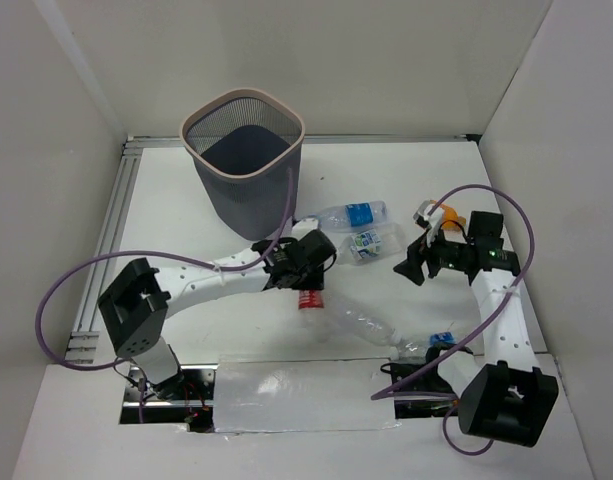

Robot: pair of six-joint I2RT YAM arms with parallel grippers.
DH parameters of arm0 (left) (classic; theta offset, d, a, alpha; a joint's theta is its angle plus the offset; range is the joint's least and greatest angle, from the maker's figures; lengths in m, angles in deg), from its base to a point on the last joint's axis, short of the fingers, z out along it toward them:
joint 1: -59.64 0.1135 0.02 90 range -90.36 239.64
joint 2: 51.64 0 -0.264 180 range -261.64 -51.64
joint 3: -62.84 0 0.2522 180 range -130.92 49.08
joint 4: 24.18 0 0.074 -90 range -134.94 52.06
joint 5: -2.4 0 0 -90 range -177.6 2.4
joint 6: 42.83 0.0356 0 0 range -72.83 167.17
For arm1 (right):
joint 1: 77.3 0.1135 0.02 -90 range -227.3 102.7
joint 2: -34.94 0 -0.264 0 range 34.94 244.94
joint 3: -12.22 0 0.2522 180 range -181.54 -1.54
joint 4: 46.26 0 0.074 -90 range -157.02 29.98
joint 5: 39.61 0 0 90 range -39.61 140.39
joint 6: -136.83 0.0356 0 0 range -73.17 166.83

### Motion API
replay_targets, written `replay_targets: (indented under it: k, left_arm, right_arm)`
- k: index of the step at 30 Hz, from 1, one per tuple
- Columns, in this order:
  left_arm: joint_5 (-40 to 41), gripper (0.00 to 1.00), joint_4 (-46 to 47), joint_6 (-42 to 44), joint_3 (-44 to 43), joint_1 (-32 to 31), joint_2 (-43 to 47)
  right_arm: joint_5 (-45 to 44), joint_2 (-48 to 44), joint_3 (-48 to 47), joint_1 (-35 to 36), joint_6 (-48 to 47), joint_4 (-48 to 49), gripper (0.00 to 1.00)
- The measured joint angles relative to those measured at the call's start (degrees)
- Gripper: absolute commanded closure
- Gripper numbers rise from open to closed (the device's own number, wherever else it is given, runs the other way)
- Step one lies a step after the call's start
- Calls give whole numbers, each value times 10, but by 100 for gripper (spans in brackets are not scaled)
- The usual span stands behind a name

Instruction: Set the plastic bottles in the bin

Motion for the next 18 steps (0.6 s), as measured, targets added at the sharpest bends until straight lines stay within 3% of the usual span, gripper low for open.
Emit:
replay_targets:
  k: [3, 5, 11, 14, 18]
  left_arm:
    - [0, 87, 16, 83, -97, -18, 16]
    - [0, 87, 21, 139, -177, -13, 24]
    - [21, 86, 80, 248, -378, 103, 33]
    - [59, 83, 93, 267, -408, 175, 33]
    - [110, 76, 108, 275, -404, 249, 21]
  right_arm:
    - [43, 0, 4, 40, -44, -7, 27]
    - [55, -2, 10, 68, -41, 1, 27]
    - [49, -5, 26, 126, 4, 23, 27]
    - [35, -4, 28, 155, 35, 43, 25]
    - [-47, 9, 32, 203, 93, 104, 22]
